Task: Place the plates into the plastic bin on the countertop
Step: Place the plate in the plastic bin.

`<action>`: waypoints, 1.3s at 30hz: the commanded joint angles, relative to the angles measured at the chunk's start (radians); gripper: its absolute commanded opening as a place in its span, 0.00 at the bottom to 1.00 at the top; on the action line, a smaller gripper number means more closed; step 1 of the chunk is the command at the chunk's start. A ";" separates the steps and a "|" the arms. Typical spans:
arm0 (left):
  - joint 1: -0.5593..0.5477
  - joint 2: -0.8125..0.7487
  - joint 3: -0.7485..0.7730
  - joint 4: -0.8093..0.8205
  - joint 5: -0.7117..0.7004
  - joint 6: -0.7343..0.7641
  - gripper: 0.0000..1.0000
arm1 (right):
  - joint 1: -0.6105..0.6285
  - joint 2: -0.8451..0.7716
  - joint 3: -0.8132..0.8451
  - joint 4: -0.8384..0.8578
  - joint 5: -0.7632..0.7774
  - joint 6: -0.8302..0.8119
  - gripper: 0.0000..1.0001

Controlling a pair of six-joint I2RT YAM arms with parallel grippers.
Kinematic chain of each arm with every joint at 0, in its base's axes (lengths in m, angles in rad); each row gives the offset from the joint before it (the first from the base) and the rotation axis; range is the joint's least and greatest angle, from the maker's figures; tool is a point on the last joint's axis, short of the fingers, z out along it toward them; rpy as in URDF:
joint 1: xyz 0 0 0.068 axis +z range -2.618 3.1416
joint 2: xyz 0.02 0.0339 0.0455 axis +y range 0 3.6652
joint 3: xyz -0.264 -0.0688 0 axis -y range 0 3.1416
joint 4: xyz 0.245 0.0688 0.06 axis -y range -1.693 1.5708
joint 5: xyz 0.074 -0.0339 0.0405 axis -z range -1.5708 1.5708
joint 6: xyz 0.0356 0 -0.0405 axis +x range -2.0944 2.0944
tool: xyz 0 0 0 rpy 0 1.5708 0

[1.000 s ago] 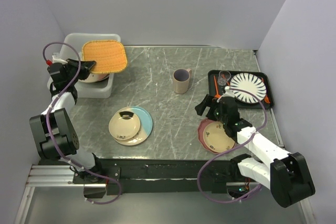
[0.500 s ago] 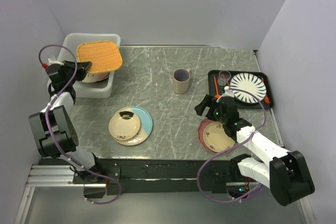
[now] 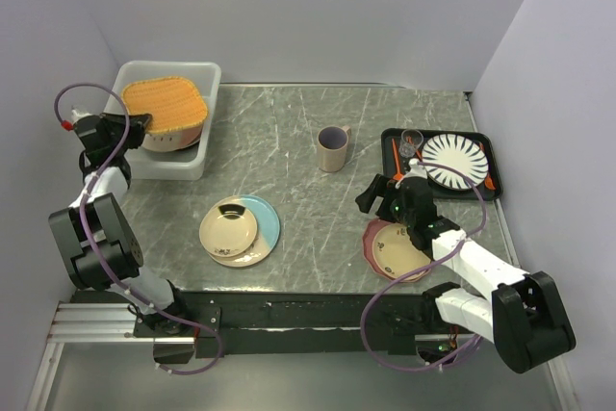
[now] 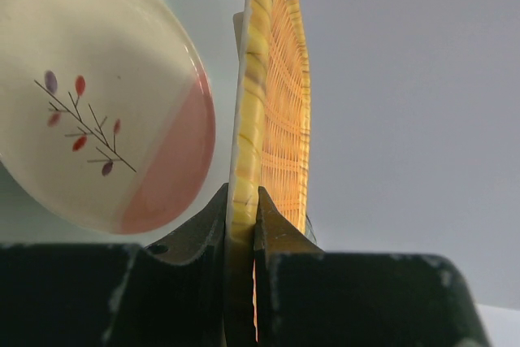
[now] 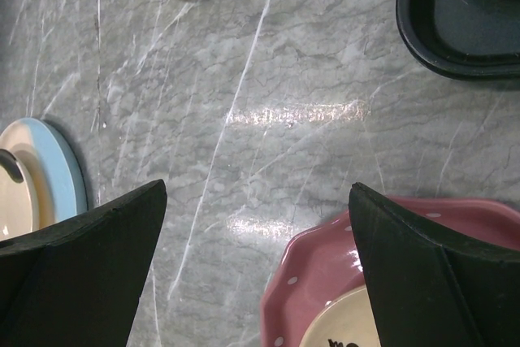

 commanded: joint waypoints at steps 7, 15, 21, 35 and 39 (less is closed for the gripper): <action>0.009 -0.004 0.087 0.040 -0.057 0.038 0.01 | 0.009 0.010 0.047 0.046 -0.002 -0.010 1.00; 0.009 0.036 0.115 0.007 -0.099 0.057 0.01 | 0.011 0.019 0.052 0.045 -0.005 -0.013 1.00; 0.007 0.093 0.130 0.014 -0.116 0.054 0.01 | 0.014 0.019 0.052 0.043 -0.009 -0.016 1.00; -0.031 0.272 0.263 -0.068 -0.120 0.116 0.01 | 0.014 0.015 0.053 0.034 -0.006 -0.021 1.00; -0.050 0.297 0.314 -0.136 -0.136 0.161 0.14 | 0.015 -0.002 0.046 0.036 0.004 -0.022 1.00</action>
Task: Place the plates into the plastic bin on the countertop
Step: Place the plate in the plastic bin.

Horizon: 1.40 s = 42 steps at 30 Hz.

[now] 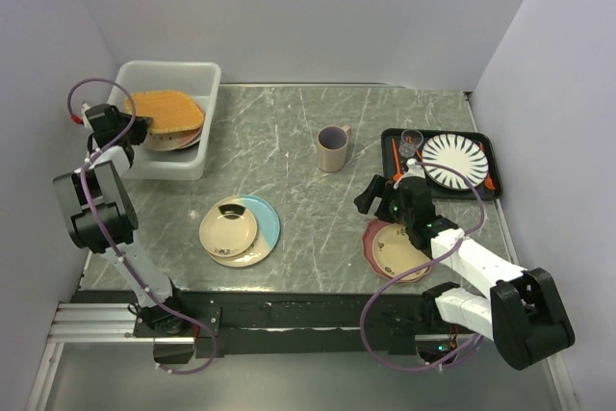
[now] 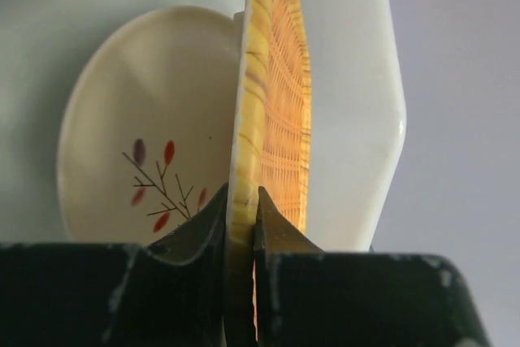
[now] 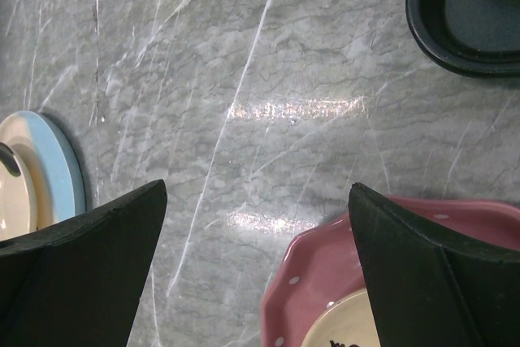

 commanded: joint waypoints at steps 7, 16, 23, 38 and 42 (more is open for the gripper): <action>-0.056 0.017 0.135 -0.152 -0.110 0.137 0.30 | 0.009 -0.024 0.044 0.026 0.017 -0.019 1.00; -0.060 0.032 0.147 -0.252 -0.158 0.181 0.62 | 0.009 -0.032 0.046 0.023 0.011 -0.021 1.00; -0.060 -0.014 0.160 -0.337 -0.265 0.224 0.84 | 0.009 -0.056 0.038 0.020 0.010 -0.021 1.00; -0.115 -0.259 0.025 -0.214 -0.279 0.289 0.99 | 0.010 -0.079 0.032 0.010 0.013 -0.029 1.00; -0.134 -0.294 0.031 -0.225 -0.274 0.307 0.99 | 0.009 -0.072 0.035 0.008 0.010 -0.030 1.00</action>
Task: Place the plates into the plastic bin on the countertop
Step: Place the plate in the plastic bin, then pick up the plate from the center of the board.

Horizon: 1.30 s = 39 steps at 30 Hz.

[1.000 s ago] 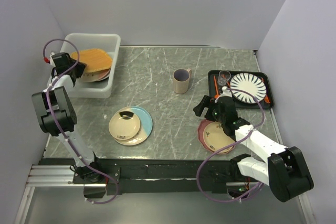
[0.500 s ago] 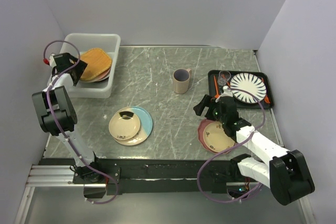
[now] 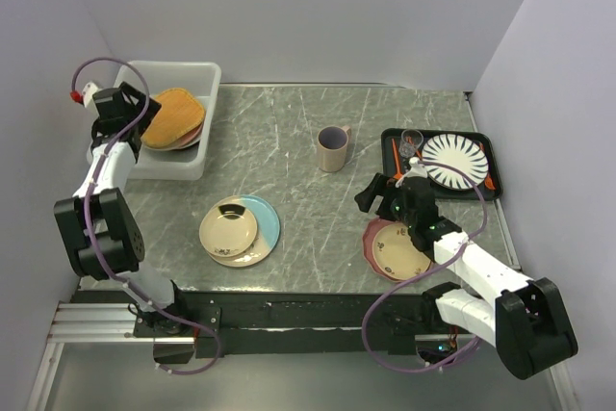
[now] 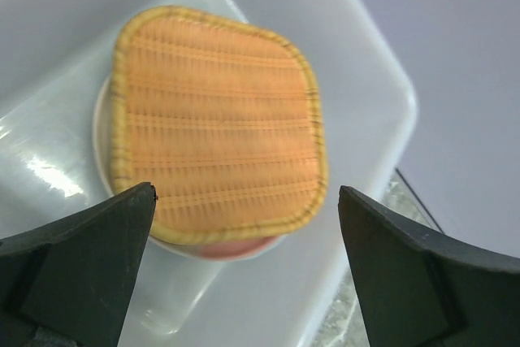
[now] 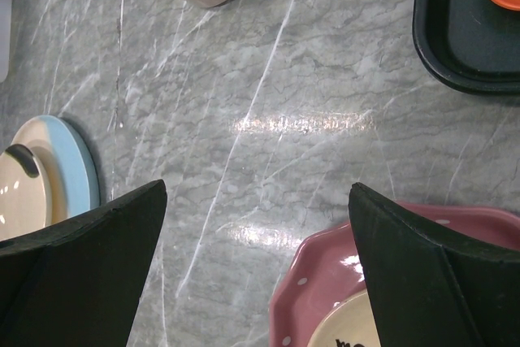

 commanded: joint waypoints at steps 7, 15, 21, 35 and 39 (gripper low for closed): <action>-0.095 -0.154 -0.029 0.089 0.043 0.076 0.99 | 0.009 -0.023 0.032 0.009 0.010 -0.022 1.00; -0.224 -0.207 -0.042 0.072 0.052 0.120 0.99 | 0.010 -0.039 0.033 -0.006 0.033 -0.018 1.00; -0.325 -0.225 -0.088 0.078 0.128 0.158 0.99 | 0.010 -0.050 0.035 -0.020 0.042 -0.015 1.00; -0.633 -0.231 -0.200 0.104 0.232 0.157 0.99 | 0.009 -0.163 0.036 -0.135 0.108 0.037 1.00; -0.715 -0.190 -0.189 0.101 0.288 0.155 0.99 | 0.007 -0.201 0.035 -0.192 0.166 0.071 1.00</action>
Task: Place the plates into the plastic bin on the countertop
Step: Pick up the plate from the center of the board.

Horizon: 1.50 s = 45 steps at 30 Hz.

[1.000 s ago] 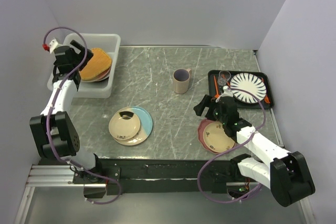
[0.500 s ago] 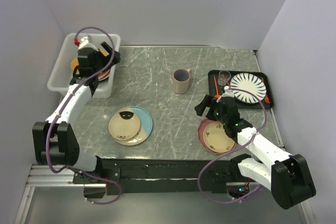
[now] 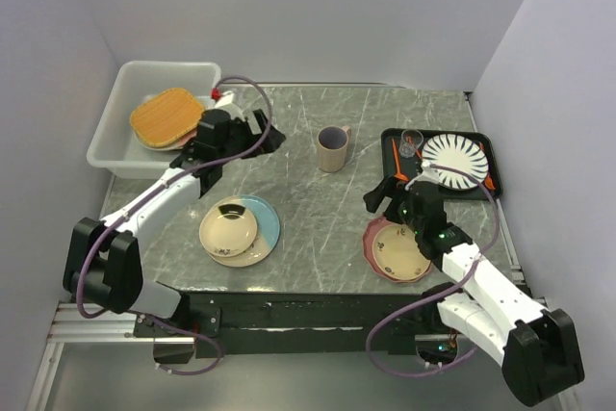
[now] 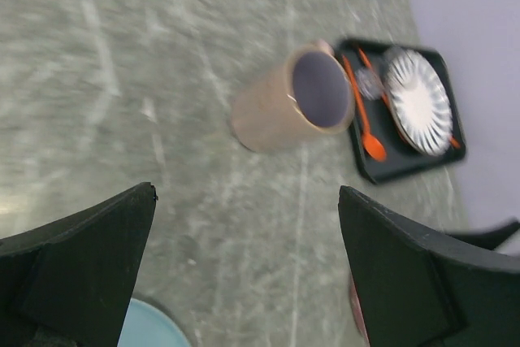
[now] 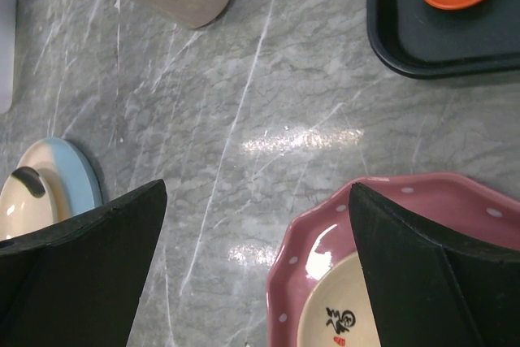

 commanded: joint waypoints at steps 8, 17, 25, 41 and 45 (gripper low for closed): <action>-0.256 0.151 0.083 0.061 0.201 -0.011 0.99 | -0.005 -0.098 0.032 -0.150 0.157 0.062 1.00; -0.414 0.288 0.129 0.157 0.298 -0.070 0.99 | -0.175 -0.101 0.009 -0.158 0.015 0.059 1.00; -0.514 0.395 0.201 0.173 0.342 -0.077 0.99 | -0.313 -0.079 -0.013 -0.140 -0.091 0.046 1.00; -0.590 0.549 0.293 0.179 0.393 -0.093 0.99 | -0.605 -0.035 -0.074 -0.044 -0.381 0.028 1.00; -0.610 0.589 0.325 0.147 0.371 -0.082 0.99 | -0.626 -0.033 -0.079 -0.037 -0.401 0.023 1.00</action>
